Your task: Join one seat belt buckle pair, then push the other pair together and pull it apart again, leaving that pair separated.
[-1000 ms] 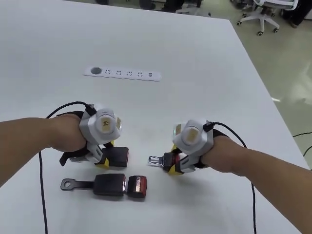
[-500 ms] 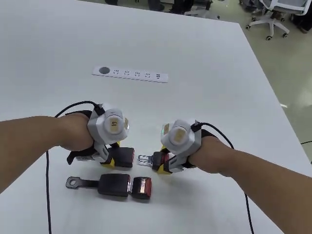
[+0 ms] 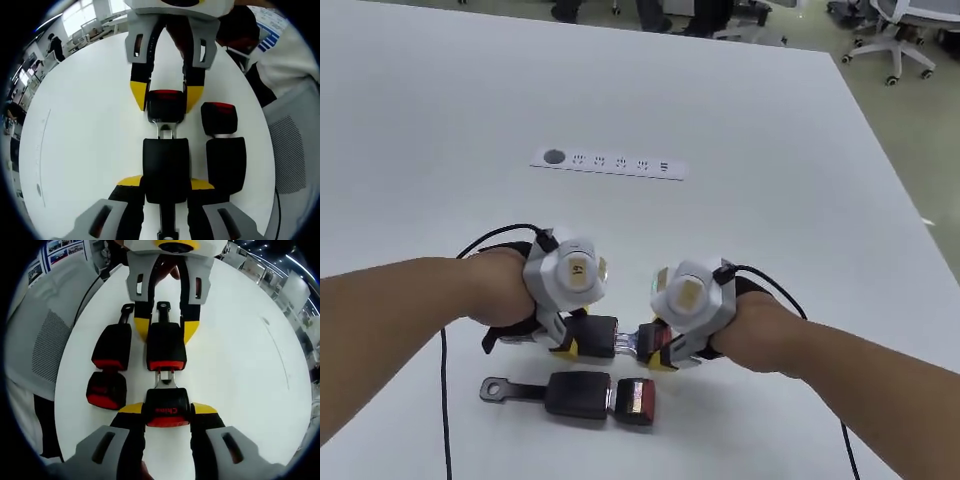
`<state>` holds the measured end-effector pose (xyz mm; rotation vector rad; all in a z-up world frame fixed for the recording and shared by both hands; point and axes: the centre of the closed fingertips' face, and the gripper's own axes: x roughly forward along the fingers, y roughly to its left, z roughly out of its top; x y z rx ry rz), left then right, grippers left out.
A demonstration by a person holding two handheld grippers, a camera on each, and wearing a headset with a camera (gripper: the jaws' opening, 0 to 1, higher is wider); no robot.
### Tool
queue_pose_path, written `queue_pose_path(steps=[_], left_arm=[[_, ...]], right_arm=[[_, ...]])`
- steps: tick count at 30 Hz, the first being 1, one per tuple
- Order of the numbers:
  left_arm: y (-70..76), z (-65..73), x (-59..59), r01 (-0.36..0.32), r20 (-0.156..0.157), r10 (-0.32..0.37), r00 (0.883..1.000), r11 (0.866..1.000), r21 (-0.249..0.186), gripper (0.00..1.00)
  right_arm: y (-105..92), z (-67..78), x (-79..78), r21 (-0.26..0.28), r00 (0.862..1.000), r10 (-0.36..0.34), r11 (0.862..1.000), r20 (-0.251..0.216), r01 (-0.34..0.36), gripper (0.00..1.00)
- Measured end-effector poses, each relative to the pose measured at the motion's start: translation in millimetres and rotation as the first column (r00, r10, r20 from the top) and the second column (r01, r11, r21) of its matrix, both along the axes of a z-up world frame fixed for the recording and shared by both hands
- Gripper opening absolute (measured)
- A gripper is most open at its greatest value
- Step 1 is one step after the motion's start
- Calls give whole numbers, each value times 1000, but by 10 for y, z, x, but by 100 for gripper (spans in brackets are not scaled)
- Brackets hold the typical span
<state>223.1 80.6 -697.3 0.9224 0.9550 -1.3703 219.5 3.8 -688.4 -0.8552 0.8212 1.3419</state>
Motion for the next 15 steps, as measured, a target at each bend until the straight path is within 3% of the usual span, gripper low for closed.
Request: queue_pose_path(steps=[15], left_arm=[[10,24,20,-8,-3,8,1000,1000,-1,33]], right_arm=[[28,-10,34,8,1000,7,1000,-10,-7,32]])
